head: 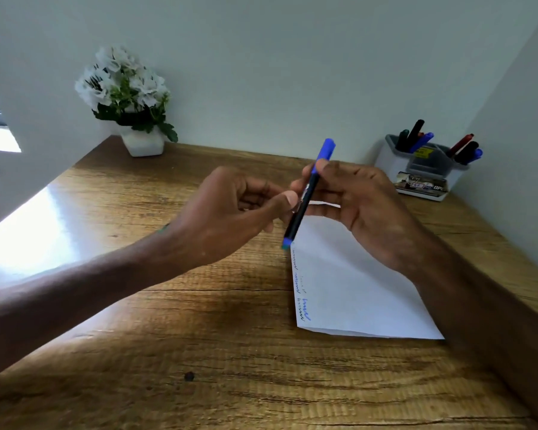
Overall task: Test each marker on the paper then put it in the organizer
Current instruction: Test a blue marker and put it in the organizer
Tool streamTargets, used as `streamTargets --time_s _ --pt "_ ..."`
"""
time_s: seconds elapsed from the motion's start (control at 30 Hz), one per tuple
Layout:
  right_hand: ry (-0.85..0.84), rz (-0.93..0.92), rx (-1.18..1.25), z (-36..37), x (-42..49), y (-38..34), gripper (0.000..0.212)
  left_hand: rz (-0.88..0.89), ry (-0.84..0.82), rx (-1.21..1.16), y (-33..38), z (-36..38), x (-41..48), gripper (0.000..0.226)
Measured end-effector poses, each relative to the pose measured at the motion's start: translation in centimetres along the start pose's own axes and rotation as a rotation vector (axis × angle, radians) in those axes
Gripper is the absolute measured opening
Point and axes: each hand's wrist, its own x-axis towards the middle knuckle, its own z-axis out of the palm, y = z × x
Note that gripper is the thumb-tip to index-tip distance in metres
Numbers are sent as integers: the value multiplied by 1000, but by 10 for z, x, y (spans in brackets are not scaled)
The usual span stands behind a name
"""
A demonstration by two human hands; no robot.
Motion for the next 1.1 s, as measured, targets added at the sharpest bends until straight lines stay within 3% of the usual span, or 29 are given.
streamTargets --time_s 0.1,0.23,0.3,0.5,0.8,0.97,1.1 --pt "55 25 100 -6 0 -8 29 7 35 40 -2 -1 0 19" --pt "47 28 54 -9 1 -10 28 34 125 155 -5 0 0 7" --pt "23 -10 -82 -8 0 -8 25 51 163 199 -7 -1 0 6" --pt "-18 -291 -790 2 -5 5 17 173 209 317 -8 2 -4 39" --pt "-90 -431 -1030 9 -8 10 19 410 38 675 -12 5 -8 46" --pt "-90 -397 -1109 6 -8 7 25 486 -41 899 -14 1 -6 45" --pt "-71 -309 -1123 -3 -5 2 35 415 -50 889 -20 -3 -2 28"
